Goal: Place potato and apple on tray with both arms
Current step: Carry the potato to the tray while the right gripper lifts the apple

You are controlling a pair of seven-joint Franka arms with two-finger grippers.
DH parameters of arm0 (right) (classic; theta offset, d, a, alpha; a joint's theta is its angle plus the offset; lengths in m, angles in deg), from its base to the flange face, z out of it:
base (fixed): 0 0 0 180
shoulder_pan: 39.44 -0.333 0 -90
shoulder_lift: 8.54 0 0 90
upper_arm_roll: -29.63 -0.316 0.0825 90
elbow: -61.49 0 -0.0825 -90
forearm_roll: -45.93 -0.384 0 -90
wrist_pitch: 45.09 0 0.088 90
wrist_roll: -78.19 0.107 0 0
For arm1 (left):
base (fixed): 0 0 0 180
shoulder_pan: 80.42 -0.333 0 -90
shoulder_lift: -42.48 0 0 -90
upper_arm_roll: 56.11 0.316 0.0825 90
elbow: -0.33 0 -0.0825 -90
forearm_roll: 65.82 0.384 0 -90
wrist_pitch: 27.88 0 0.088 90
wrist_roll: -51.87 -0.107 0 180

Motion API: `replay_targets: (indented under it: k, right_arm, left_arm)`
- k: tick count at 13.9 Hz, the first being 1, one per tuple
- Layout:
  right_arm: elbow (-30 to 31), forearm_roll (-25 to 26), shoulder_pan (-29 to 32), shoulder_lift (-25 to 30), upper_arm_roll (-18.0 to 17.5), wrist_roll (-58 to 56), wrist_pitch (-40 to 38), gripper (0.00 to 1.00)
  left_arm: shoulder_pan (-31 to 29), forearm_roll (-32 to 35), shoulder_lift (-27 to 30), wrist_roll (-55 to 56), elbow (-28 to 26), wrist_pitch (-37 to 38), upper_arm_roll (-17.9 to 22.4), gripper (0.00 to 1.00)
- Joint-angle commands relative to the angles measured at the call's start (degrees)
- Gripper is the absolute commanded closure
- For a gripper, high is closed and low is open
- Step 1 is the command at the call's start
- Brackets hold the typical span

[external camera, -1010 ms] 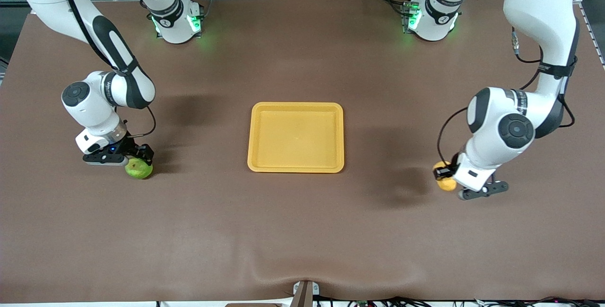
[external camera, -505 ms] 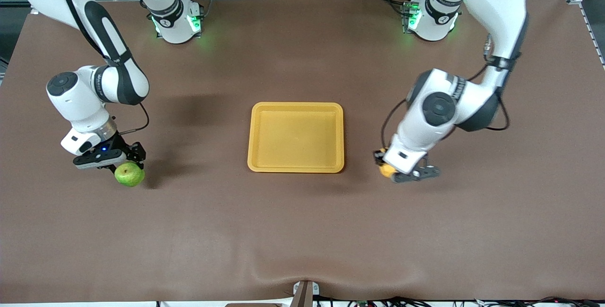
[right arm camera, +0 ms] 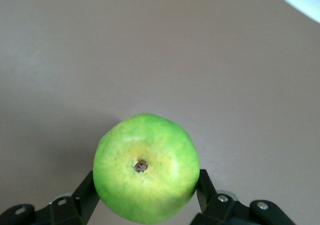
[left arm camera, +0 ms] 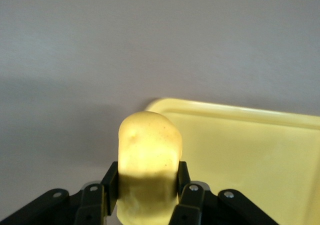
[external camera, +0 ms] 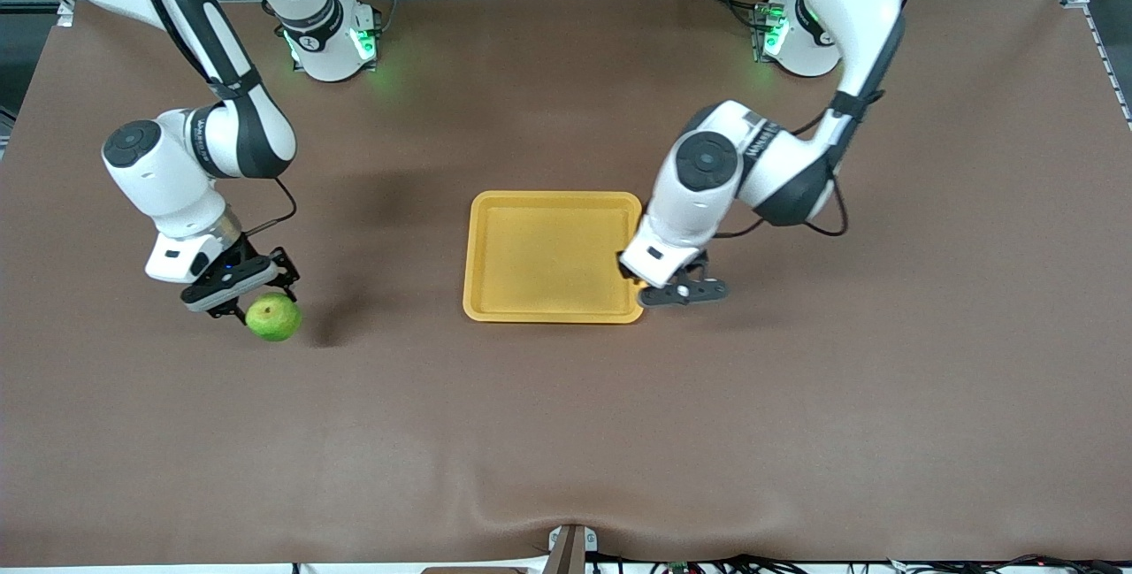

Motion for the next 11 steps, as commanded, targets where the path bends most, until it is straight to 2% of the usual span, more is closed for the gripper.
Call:
replay_targets:
  k: [1, 3, 7, 9, 11]
  right_arm:
    - [0.73, -2.36, -0.16, 3.30, -1.94, -2.07, -4.93, 1.00]
    - [0.82, -5.17, -0.17, 4.53, -4.39, -4.08, -8.62, 1.00]
    - [0.73, -16.41, -0.35, 5.67, -9.14, -17.23, -16.26, 1.00]
    - [0.64, -18.63, -0.52, 5.68, -11.77, -24.10, -17.25, 1.00]
    - [0.21, -18.63, -0.96, 5.41, -14.93, -27.11, -17.16, 1.00]
  left_arm:
    - [3.43, 1.66, -2.24, 2.75, 2.52, 1.24, 0.48, 1.00]
    - [4.84, 2.27, -3.38, 2.66, 2.17, 1.24, 0.57, 1.00]
    - [7.31, 8.93, -7.51, 6.07, 2.52, 1.24, 0.75, 1.00]
    - [7.22, 11.85, -8.13, 8.19, 2.44, 1.24, 0.66, 1.00]
    - [7.05, 11.95, -8.40, 8.11, 2.43, 1.24, 0.75, 1.00]
